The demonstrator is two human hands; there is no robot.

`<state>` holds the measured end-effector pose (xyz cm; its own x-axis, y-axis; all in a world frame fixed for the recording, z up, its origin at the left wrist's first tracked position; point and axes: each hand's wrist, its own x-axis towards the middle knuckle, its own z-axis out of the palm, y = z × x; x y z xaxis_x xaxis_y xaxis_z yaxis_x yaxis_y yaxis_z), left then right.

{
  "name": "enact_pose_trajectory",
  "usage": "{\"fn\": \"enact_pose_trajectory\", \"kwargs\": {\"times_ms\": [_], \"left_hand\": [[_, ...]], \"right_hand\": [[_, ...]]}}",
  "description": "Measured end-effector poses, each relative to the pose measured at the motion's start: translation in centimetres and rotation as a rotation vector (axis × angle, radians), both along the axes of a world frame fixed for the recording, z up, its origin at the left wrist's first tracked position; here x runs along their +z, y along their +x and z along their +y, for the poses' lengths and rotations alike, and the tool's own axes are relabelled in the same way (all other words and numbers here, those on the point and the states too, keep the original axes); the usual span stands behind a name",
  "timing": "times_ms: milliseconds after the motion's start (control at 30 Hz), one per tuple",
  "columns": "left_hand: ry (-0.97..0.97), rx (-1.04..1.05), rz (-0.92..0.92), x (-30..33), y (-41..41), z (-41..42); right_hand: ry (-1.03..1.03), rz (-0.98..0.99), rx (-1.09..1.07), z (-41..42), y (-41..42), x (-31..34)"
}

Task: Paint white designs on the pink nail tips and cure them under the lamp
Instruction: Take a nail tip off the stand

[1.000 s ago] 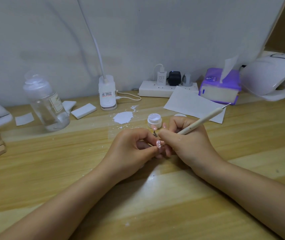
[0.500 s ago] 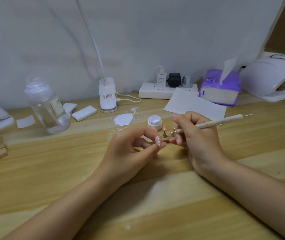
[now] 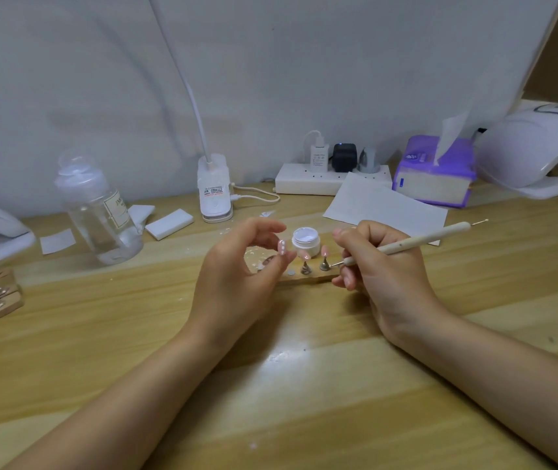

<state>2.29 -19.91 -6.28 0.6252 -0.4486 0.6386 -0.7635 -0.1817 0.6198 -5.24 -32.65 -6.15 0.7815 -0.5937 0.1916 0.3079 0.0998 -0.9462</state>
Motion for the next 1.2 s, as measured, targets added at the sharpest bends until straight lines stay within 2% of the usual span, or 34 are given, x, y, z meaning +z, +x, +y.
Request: {"fn": "enact_pose_trajectory", "kwargs": {"times_ms": [367, 700, 1033, 1200], "left_hand": [[0.116, 0.023, 0.012, -0.6, 0.6, -0.2], [0.15, -0.042, 0.122, -0.9, 1.0, -0.3], [0.229, -0.059, 0.178, -0.8, 1.1, 0.1], [0.35, -0.054, 0.19, 0.0, 1.4, 0.9]], "right_hand": [[-0.043, 0.01, -0.023, 0.1, 0.0, -0.1], [-0.099, 0.015, -0.023, 0.4, 0.0, -0.1], [-0.022, -0.004, -0.029, 0.3, -0.2, 0.1], [0.022, -0.01, -0.074, 0.0, -0.4, 0.2]]}}
